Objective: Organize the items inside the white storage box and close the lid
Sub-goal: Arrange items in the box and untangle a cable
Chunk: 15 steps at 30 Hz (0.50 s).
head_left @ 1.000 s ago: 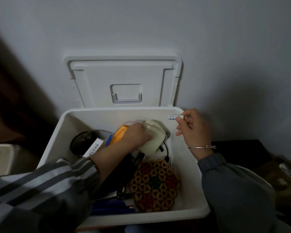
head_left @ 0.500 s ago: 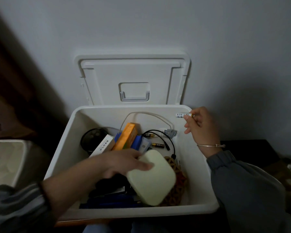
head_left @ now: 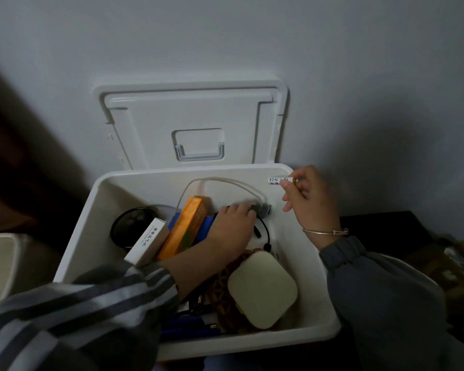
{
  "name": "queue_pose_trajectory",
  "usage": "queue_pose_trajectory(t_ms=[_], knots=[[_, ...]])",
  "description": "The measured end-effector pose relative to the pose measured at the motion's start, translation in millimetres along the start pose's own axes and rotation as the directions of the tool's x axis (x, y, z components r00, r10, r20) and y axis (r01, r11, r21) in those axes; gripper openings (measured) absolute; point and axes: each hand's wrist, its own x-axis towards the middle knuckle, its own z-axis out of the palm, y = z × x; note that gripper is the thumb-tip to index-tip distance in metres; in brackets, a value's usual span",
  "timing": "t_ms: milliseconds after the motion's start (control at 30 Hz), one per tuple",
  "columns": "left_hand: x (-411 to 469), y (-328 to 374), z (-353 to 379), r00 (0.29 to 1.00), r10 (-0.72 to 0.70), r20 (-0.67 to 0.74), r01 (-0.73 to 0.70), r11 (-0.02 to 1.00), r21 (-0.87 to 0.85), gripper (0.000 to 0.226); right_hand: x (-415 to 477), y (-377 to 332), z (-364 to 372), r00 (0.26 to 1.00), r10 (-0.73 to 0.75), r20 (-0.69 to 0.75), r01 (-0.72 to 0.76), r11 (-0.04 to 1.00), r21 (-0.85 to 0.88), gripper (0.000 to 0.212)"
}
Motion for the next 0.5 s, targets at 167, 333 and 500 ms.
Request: queue_pose_trajectory(t_ms=[167, 333, 500], knots=[[9, -6, -14, 0.815, 0.560, -0.147, -0.429, 0.755, 0.496, 0.022, -2, 5, 0, 0.998, -0.043, -0.035, 0.043, 0.999, -0.016, 0.014], [4, -32, -29, 0.978, 0.159, -0.134, -0.045, 0.792, 0.609, 0.052, -2, 10, 0, 0.997, -0.067, -0.048, 0.067, 0.998, 0.012, 0.016], [-22, -66, -49, 0.995, -0.099, -0.019, 0.101, 0.989, 0.112, 0.013, -2, 10, 1, 0.994, -0.105, -0.042, 0.105, 0.995, -0.001, 0.017]])
